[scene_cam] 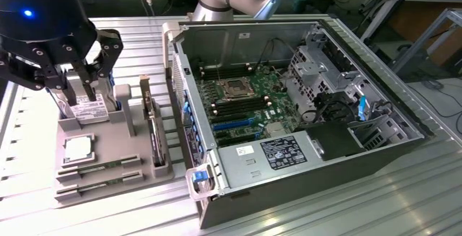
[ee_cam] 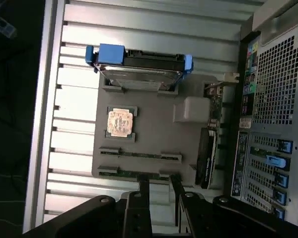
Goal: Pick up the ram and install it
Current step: 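Pick up the ram and move it above insertion slot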
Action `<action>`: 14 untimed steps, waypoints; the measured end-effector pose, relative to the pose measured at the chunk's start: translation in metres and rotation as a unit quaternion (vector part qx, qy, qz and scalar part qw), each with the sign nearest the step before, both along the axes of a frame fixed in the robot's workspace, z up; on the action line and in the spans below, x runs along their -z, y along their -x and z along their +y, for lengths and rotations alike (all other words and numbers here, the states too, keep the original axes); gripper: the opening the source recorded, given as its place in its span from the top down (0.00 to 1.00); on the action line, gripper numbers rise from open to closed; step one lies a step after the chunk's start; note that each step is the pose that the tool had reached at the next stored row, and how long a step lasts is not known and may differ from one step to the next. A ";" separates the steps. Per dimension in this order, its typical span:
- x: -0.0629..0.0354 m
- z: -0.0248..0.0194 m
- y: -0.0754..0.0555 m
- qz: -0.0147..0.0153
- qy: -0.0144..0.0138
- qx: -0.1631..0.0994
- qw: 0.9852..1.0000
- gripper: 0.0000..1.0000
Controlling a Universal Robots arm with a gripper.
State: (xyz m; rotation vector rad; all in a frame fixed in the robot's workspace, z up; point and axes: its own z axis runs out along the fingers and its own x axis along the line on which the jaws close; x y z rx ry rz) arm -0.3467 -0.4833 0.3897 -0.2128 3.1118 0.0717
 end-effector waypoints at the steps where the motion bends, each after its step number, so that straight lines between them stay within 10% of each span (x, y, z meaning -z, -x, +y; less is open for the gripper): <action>1: 0.0007 0.0000 0.000 0.000 0.000 -0.018 1.000 0.70; 4: 0.0030 0.0000 0.000 0.000 0.000 -0.075 0.997 0.70; 8: 0.0060 0.0000 0.000 0.000 0.000 -0.150 0.989 0.70; 11: 0.0095 0.0000 0.000 0.000 0.000 -0.203 0.979 0.70; 12: 0.0155 0.0000 0.000 0.000 0.000 -0.235 0.972 0.70; 14: 0.0192 0.0000 0.000 0.000 0.000 -0.255 0.967 0.70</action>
